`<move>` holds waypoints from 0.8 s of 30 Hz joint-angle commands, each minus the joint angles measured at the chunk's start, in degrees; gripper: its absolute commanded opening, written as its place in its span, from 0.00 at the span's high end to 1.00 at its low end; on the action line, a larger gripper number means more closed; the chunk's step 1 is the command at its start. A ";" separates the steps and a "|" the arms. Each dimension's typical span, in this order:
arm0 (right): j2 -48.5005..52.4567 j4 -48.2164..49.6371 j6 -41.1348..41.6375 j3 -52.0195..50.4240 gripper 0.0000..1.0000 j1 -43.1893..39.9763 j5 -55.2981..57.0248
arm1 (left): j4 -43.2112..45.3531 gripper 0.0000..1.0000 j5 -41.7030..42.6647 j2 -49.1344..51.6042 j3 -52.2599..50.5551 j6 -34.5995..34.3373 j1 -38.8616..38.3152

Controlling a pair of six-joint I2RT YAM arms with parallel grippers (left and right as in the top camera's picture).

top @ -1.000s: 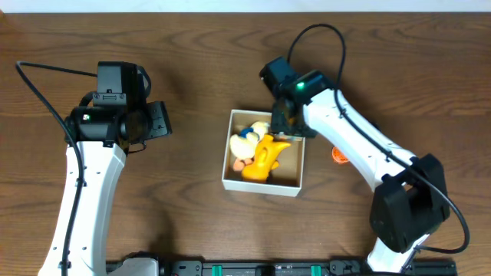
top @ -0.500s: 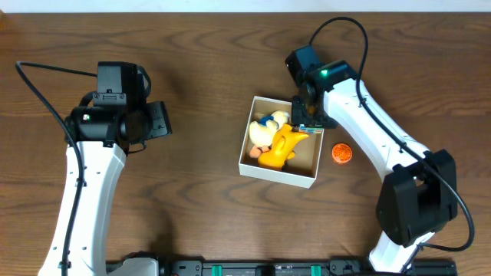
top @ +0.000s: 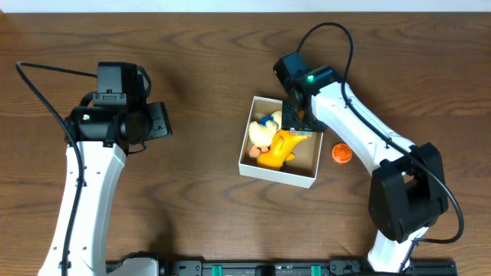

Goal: Pack container
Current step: 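Lower the cube into the box and open the right gripper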

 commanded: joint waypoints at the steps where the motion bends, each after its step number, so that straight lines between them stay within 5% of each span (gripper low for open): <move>1: 1.75 -0.35 3.82 -0.20 0.85 0.28 0.02 | -0.37 0.40 -0.68 0.00 1.05 0.59 0.09; 16: 7.93 1.40 4.68 -0.20 0.85 0.00 1.14 | -0.35 0.40 -0.68 0.00 1.05 0.59 0.09; 24: 8.33 2.14 2.08 -0.20 0.71 0.00 2.91 | -0.37 0.40 -0.68 0.00 1.05 0.59 0.09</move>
